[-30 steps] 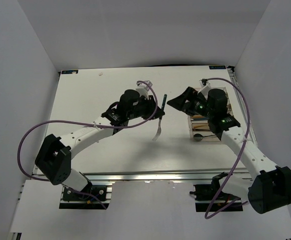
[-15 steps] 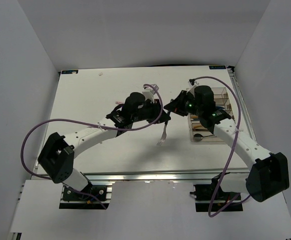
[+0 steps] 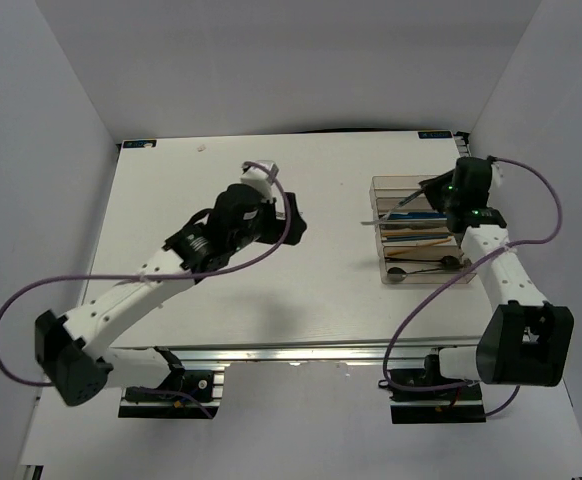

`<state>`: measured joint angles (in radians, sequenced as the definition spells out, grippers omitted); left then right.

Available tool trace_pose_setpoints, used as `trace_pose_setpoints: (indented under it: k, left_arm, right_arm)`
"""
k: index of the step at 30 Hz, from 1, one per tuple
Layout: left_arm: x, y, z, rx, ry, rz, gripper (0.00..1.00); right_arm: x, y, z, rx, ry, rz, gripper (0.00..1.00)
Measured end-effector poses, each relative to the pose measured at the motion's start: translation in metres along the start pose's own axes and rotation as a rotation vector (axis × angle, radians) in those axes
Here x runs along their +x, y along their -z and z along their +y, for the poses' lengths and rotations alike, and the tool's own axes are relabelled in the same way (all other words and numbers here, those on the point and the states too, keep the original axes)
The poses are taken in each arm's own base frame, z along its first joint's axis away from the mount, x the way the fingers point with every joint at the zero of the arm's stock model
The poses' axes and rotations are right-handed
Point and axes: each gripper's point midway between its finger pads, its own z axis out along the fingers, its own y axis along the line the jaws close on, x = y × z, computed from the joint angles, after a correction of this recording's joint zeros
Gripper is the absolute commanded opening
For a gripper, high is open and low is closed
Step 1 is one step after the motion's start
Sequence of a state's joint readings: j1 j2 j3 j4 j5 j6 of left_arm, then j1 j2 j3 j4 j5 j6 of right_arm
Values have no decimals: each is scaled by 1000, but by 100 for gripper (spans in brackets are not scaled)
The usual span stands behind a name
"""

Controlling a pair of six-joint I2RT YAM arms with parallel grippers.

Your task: Sort the eating utensils into containers

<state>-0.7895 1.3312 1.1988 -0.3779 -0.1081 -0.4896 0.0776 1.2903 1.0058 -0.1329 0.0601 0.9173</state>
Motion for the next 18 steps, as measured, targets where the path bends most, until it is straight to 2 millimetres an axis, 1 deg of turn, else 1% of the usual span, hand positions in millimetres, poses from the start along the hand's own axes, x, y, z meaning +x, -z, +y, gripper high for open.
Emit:
trace_pose_setpoints:
  k: [1,3,5,7,8,10,12,13,15,17,18]
  left_arm:
    - [-3,12,6,-20,-14,-19,98]
    - [-2,35,20,-59,-39,-47,98]
    - [8,50,34,-89,-60,-54,98]
    - [25,55,48,-121,-82,-29,98]
    - [36,55,55,-136,-93,-8,98]
    - [58,54,68,-164,-111,35,98]
    - [82,54,81,-185,-128,83,98]
    - [90,54,85,-189,-133,97,98]
    - [107,57,94,-199,-138,126,98]
    - [113,59,97,-202,-142,143,98]
    - [112,60,96,-198,-143,138,98]
  right_arm:
    - [-20,-6,-14,52,-46,-56,0]
    - [-48,-18,-36,139,-122,-138,0]
    - [-74,-34,-54,216,-194,-207,0]
    - [-98,-52,-63,268,-242,-257,0]
    - [-108,-62,-66,289,-261,-278,0]
    - [-124,-81,-69,316,-285,-301,0]
    - [-134,-101,-70,325,-293,-309,0]
    - [-137,-109,-71,327,-292,-309,0]
    - [-140,-126,-74,333,-289,-301,0]
    - [-136,-139,-79,338,-285,-279,0]
    - [-132,-142,-82,343,-284,-267,0]
